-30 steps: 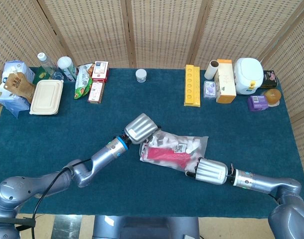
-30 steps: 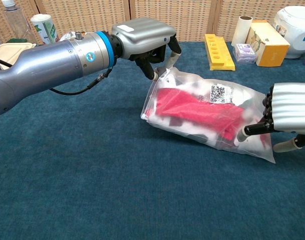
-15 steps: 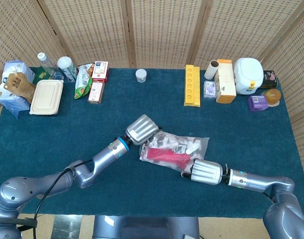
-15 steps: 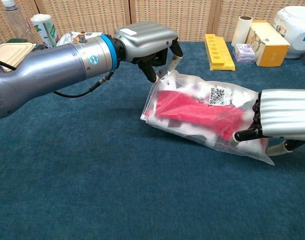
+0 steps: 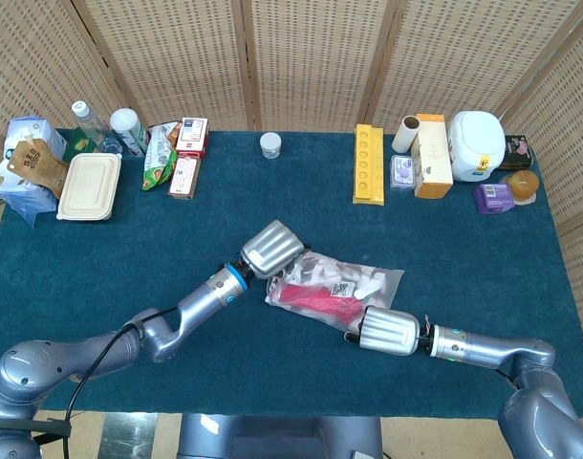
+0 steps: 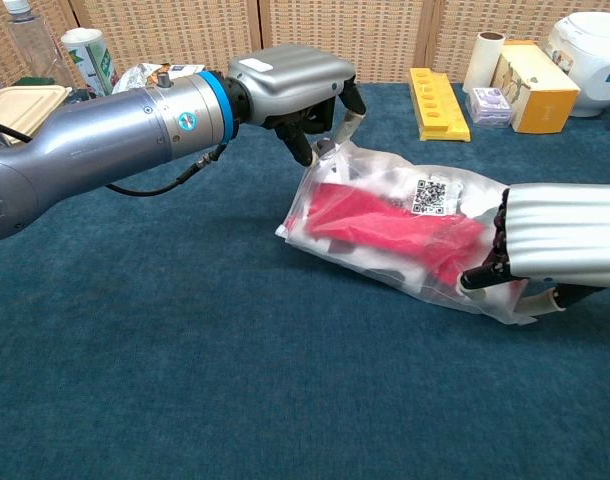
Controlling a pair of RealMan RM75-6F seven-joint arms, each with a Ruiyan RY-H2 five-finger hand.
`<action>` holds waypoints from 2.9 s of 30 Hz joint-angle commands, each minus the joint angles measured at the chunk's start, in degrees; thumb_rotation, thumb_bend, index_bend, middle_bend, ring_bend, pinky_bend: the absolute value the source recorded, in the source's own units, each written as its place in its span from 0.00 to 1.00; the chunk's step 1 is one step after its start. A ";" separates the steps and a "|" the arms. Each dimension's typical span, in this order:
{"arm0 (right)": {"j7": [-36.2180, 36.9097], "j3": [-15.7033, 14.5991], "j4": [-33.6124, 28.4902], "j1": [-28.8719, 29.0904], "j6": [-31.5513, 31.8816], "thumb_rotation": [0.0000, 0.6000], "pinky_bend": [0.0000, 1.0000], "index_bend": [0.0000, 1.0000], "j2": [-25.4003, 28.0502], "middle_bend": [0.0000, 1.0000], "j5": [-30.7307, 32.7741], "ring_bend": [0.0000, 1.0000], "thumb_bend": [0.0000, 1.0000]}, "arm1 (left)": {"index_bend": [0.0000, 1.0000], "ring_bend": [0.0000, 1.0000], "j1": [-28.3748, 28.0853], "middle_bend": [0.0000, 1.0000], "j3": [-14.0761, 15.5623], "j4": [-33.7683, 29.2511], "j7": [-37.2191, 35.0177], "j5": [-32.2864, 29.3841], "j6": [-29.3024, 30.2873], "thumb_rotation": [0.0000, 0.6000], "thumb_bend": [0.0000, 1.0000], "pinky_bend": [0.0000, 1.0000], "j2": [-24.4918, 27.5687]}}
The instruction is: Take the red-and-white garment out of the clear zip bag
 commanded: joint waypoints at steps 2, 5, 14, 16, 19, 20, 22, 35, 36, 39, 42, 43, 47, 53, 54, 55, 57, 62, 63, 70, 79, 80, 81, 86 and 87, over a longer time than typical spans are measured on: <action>0.14 0.18 -0.38 0.20 -0.11 1.00 1.00 0.55 -0.29 0.89 0.49 1.00 0.31 | 0.88 1.00 -0.06 1.00 -0.04 -0.08 -0.15 0.11 0.03 1.00 0.40 1.00 -0.15; 0.39 0.22 -0.66 0.31 -0.27 1.00 1.00 0.57 -0.52 0.90 0.81 1.00 0.33 | 0.88 1.00 -0.09 1.00 -0.08 -0.21 -0.26 0.21 0.08 1.00 0.40 1.00 -0.19; 0.97 0.21 -1.32 1.06 -0.13 1.00 1.00 0.66 -1.32 0.94 1.22 1.00 0.41 | 0.88 1.00 -0.05 1.00 -0.26 -0.43 -0.36 0.05 -0.01 1.00 0.40 1.00 -0.15; 1.22 0.31 -1.59 1.42 -0.09 1.00 1.00 0.68 -1.53 0.95 1.40 1.00 0.43 | 0.88 1.00 0.06 1.00 -0.21 -0.42 -0.44 0.02 0.00 1.00 0.40 1.00 -0.14; 1.80 0.38 -1.98 1.58 -0.01 1.00 1.00 0.71 -1.53 0.96 1.62 1.00 0.45 | 0.88 1.00 0.20 1.00 -0.14 -0.29 -0.59 0.05 0.07 1.00 0.40 1.00 -0.06; 1.90 0.42 -2.07 1.59 0.11 1.00 1.00 0.72 -1.50 0.96 1.70 1.00 0.46 | 0.88 1.00 0.26 1.00 -0.12 -0.25 -0.66 0.06 0.11 1.00 0.40 1.00 -0.01; 2.30 0.52 -2.39 1.60 0.48 1.00 1.00 0.73 -1.35 0.96 1.88 1.00 0.47 | 0.88 1.00 0.34 1.00 -0.10 -0.13 -0.83 0.11 0.17 1.00 0.40 1.00 0.10; 1.94 1.71 -5.48 1.62 3.65 1.00 1.00 0.78 0.90 0.97 3.02 1.00 0.50 | 0.88 1.00 0.56 1.00 -0.04 0.41 -2.06 0.49 0.54 1.00 0.40 1.00 0.24; 1.67 1.55 -5.78 1.48 3.57 1.00 1.00 0.79 1.22 0.97 2.91 1.00 0.50 | 0.88 1.00 0.63 1.00 -0.07 0.41 -2.22 0.51 0.68 1.00 0.40 1.00 0.36; 1.00 1.02 -6.65 1.05 2.59 1.00 1.00 0.80 2.09 0.97 2.63 1.00 0.51 | 0.88 1.00 0.89 1.00 -0.25 0.16 -2.62 0.47 1.08 1.00 0.40 1.00 0.93; -0.01 0.66 -7.57 0.68 1.89 1.00 1.00 0.81 2.95 0.97 2.40 1.00 0.51 | 0.88 1.00 1.39 1.00 -0.31 -0.39 -3.10 0.47 1.66 1.00 0.40 1.00 1.83; -0.28 0.49 -7.83 0.58 1.69 1.00 1.00 0.81 3.22 0.97 2.26 1.00 0.51 | 0.88 1.00 1.58 1.00 -0.29 -0.57 -3.24 0.43 1.78 1.00 0.40 1.00 2.12; -1.25 -0.08 -8.88 0.27 0.67 1.00 1.00 0.81 4.06 0.97 1.81 1.00 0.51 | 0.88 1.00 2.11 1.00 -0.10 -1.20 -3.43 0.46 2.10 1.00 0.40 1.00 3.03; -2.62 -0.71 -10.48 -0.32 -1.59 1.00 1.00 0.82 5.35 0.98 1.50 1.00 0.51 | 0.88 1.00 2.99 1.00 0.36 -2.15 -3.87 0.80 2.83 1.00 0.40 1.00 4.26; -2.75 -0.71 -10.67 -0.38 -1.74 1.00 1.00 0.82 5.52 0.98 1.51 1.00 0.51 | 0.88 1.00 3.08 1.00 0.42 -2.26 -3.96 0.89 2.93 1.00 0.40 1.00 4.41; -2.96 -0.72 -10.91 -0.46 -1.89 1.00 1.00 0.82 5.76 0.98 1.51 1.00 0.51 | 0.88 1.00 3.23 1.00 0.49 -2.42 -4.08 1.01 3.12 1.00 0.40 1.00 4.64; -3.19 -0.70 -11.41 -0.61 -2.37 1.00 1.00 0.82 6.21 0.98 1.60 1.00 0.51 | 0.88 1.00 3.48 1.00 0.61 -2.60 -4.33 1.14 3.38 1.00 0.40 1.00 5.00; -4.30 -0.86 -12.86 -1.05 -3.40 1.00 1.00 0.82 7.74 0.98 1.53 1.00 0.51 | 0.88 1.00 4.43 1.00 0.94 -2.97 -5.03 1.33 4.11 1.00 0.40 1.00 6.26; -4.40 -0.83 -13.04 -1.09 -3.53 1.00 1.00 0.82 7.89 0.98 1.55 1.00 0.51 | 0.88 1.00 4.50 1.00 0.96 -3.02 -5.05 1.36 4.16 1.00 0.40 1.00 6.40; -5.92 -0.55 -15.23 -1.48 -5.25 1.00 1.00 0.83 9.64 0.98 1.76 1.00 0.51 | 0.88 1.00 5.71 1.00 0.90 -4.18 -6.22 1.45 5.34 1.00 0.40 1.00 8.45; -7.02 0.08 -17.10 -1.85 -7.00 1.00 1.00 0.83 11.27 0.99 2.20 1.00 0.51 | 0.88 1.00 6.86 1.00 0.76 -5.71 -7.58 1.39 6.12 1.00 0.40 1.00 10.63; -7.14 0.11 -17.26 -1.89 -7.21 1.00 1.00 0.83 11.45 0.99 2.23 1.00 0.51 | 0.88 1.00 6.95 1.00 0.79 -5.73 -7.64 1.40 6.15 1.00 0.40 1.00 10.77; -7.35 0.19 -17.42 -1.93 -7.41 1.00 1.00 0.83 11.68 0.99 2.26 1.00 0.51 | 0.88 1.00 7.09 1.00 0.82 -5.74 -7.71 1.41 6.21 1.00 0.40 1.00 11.00; -7.95 0.49 -18.38 -2.27 -8.08 1.00 1.00 0.84 12.87 0.99 2.49 1.00 0.52 | 0.88 1.00 7.85 1.00 0.92 -5.87 -8.33 1.35 6.49 1.00 0.40 1.00 12.37; -7.99 0.51 -18.61 -2.42 -8.50 1.00 1.00 0.84 13.18 0.99 2.62 1.00 0.52 | 0.88 1.00 8.09 1.00 0.99 -5.95 -8.49 1.33 6.56 1.00 0.40 1.00 12.82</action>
